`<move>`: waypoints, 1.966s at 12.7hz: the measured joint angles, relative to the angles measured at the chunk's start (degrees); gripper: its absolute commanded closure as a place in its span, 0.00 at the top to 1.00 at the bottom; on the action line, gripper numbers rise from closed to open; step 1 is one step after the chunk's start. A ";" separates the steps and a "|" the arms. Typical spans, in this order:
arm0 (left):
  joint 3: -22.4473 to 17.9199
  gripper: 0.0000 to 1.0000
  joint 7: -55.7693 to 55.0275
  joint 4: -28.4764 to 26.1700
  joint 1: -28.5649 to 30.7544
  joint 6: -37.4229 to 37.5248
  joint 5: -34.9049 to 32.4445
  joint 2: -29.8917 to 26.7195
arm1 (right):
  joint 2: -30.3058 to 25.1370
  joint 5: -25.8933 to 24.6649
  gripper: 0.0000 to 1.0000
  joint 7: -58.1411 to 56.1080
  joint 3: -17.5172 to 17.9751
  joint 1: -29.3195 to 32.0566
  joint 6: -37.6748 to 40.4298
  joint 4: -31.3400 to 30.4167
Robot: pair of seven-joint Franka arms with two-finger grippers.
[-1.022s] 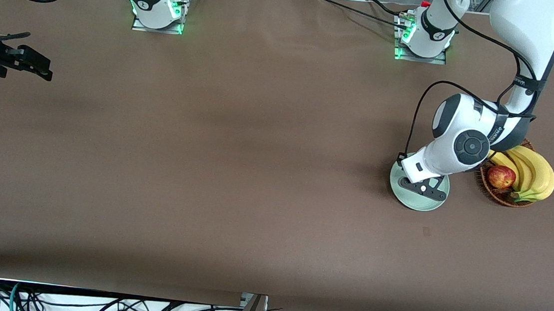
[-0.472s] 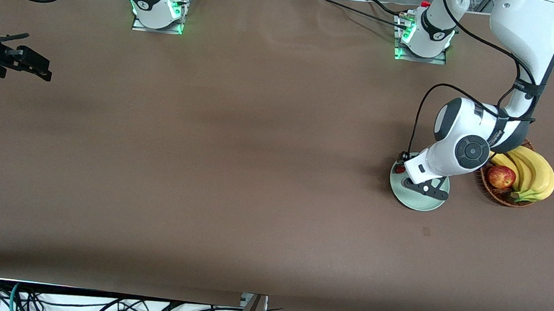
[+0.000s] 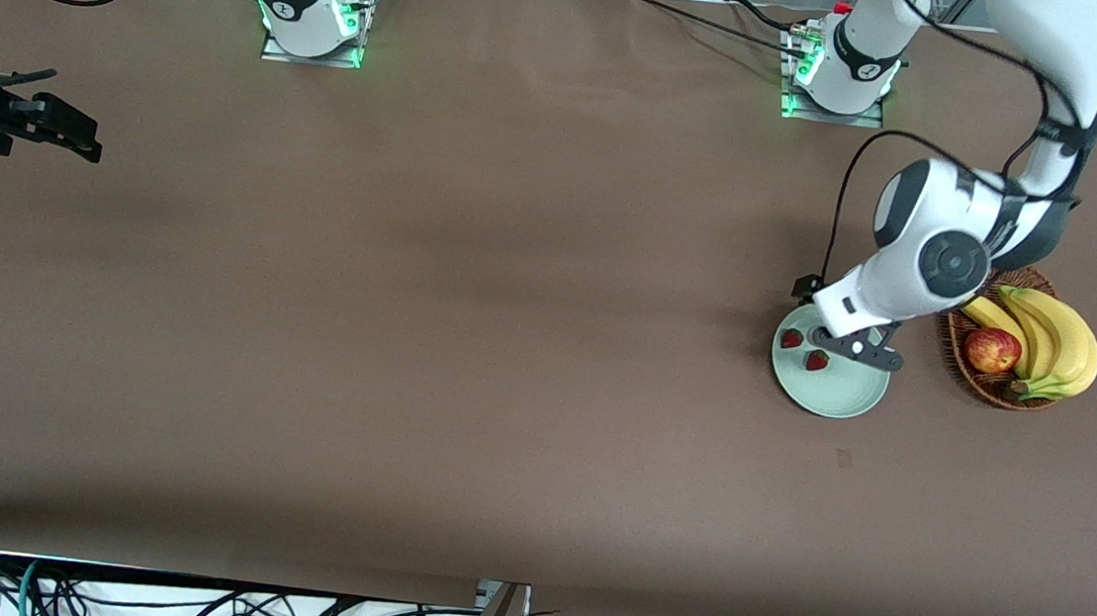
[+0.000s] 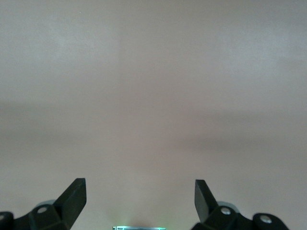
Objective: Collect all strawberries into plate
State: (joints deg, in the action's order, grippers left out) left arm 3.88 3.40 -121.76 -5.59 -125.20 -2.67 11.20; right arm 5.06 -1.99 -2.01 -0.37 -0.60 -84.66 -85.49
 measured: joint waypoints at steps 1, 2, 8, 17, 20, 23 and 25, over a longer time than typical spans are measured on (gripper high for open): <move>0.01 1.00 0.00 -0.09 0.01 1.54 0.01 -4.35 | 0.03 0.00 1.00 0.00 -0.01 0.00 0.00 0.00; 0.03 1.00 0.00 0.53 0.01 4.87 0.02 -8.57 | 0.06 0.00 1.00 0.00 -0.01 0.00 -0.01 0.00; 0.08 1.00 -0.02 18.73 0.09 30.65 0.02 -16.36 | 0.11 0.00 1.00 0.00 -0.02 0.00 -0.01 0.00; -4.58 1.00 -0.02 28.49 -0.57 40.46 0.01 -13.92 | 0.12 0.00 1.00 0.00 -0.04 0.00 -0.01 0.00; -5.29 1.00 -0.02 29.21 -1.10 40.49 0.01 -13.90 | 0.12 0.00 1.00 -0.02 -0.04 0.00 -0.01 0.00; -6.25 1.00 0.03 29.77 -1.17 40.74 0.01 -13.89 | 0.12 0.00 1.00 -0.20 -0.04 0.00 -0.01 0.00; -6.66 1.00 0.04 29.78 -1.18 40.74 0.01 -13.83 | 0.13 0.00 1.00 -0.69 -0.04 0.00 -0.01 0.00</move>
State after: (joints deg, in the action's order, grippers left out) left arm -2.78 3.45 -91.98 -6.77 -84.46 -2.66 -2.64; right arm 5.19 -1.99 -2.70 -0.41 -0.60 -84.67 -85.49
